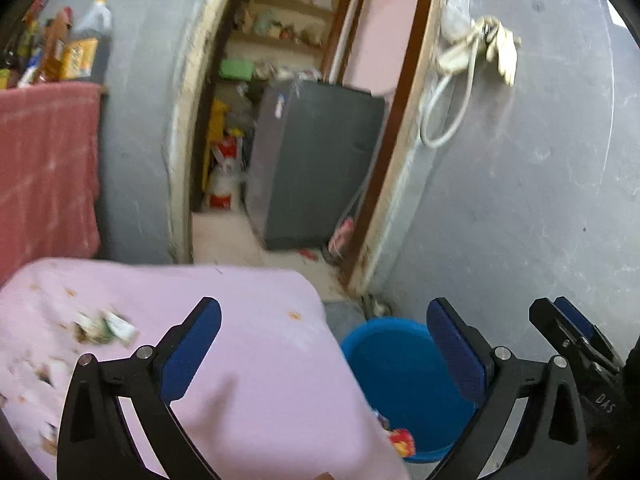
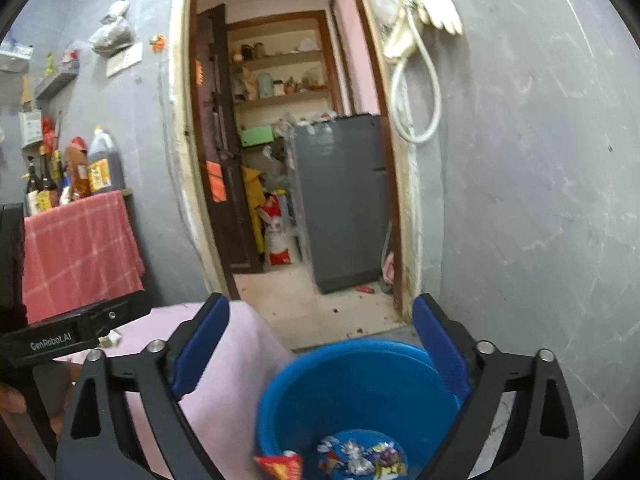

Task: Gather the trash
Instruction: 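Bring both open tools back over the last trash on the table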

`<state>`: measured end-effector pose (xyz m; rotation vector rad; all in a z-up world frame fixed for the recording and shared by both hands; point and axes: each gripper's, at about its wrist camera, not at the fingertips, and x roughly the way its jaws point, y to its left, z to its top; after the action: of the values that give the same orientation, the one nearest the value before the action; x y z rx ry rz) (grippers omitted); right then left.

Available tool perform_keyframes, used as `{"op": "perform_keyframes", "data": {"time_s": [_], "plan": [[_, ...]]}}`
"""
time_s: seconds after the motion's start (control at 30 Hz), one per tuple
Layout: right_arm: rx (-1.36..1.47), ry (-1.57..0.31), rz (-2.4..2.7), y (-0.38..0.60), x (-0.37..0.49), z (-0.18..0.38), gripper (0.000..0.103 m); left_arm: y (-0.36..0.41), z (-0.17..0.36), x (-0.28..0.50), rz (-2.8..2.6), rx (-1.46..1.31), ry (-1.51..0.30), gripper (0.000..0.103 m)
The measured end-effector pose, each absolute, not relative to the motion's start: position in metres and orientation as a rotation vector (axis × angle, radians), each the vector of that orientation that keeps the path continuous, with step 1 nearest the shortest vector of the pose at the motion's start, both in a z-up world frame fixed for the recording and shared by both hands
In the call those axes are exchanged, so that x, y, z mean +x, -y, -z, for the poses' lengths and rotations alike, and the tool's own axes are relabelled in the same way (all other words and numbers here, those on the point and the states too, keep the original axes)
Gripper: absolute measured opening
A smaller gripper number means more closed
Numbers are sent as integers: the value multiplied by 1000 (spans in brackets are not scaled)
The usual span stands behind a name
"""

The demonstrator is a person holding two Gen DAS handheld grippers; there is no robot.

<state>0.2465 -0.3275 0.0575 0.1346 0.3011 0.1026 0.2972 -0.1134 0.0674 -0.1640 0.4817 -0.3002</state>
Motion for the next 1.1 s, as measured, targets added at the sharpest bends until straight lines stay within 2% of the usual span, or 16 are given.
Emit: {"op": "perform_keyframes", "data": {"time_s": [0.33, 0.63, 0.83, 1.1], "plan": [[131, -197, -218, 264, 243, -82, 103, 37, -94, 265, 157, -140, -350, 101], [112, -153, -355, 199, 254, -87, 103, -32, -90, 242, 24, -114, -313, 101], [67, -214, -438, 164, 277, -76, 103, -66, -68, 239, -25, -97, -362, 101], [2, -397, -490, 131, 323, -40, 102, -94, -28, 262, -20, -92, -545, 101]]}}
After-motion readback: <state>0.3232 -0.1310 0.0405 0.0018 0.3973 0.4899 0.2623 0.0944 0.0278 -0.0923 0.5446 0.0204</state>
